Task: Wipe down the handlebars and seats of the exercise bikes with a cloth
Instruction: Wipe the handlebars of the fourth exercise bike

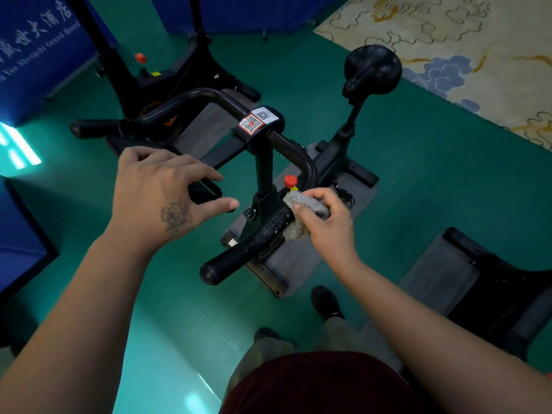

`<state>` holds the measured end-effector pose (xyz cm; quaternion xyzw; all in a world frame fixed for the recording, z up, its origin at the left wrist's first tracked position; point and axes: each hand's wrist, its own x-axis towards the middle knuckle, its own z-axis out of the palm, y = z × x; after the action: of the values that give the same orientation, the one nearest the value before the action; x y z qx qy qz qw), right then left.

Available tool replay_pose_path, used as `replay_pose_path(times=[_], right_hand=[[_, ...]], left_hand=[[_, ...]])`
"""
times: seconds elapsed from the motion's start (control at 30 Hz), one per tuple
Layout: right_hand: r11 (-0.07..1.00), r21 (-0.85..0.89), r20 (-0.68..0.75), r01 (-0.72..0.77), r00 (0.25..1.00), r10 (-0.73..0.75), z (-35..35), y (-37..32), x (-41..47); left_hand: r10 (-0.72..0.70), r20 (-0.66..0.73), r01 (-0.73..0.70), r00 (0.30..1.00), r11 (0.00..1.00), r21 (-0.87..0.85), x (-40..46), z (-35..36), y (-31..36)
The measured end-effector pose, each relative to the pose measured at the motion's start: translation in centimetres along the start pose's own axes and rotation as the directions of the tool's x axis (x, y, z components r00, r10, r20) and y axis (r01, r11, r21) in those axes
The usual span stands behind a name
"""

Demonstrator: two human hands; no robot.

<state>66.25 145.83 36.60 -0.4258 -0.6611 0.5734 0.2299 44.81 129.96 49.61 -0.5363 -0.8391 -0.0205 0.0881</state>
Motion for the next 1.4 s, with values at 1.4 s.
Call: replay_pose_path(times=[1.4], right_hand=[[1.000,0.026,0.073,-0.008,0.997,0.006,-0.2,-1.4,-1.3]], left_hand=[[0.013,-0.044,-0.014,0.999,1.000,-0.023,-0.1,0.5,-0.4]])
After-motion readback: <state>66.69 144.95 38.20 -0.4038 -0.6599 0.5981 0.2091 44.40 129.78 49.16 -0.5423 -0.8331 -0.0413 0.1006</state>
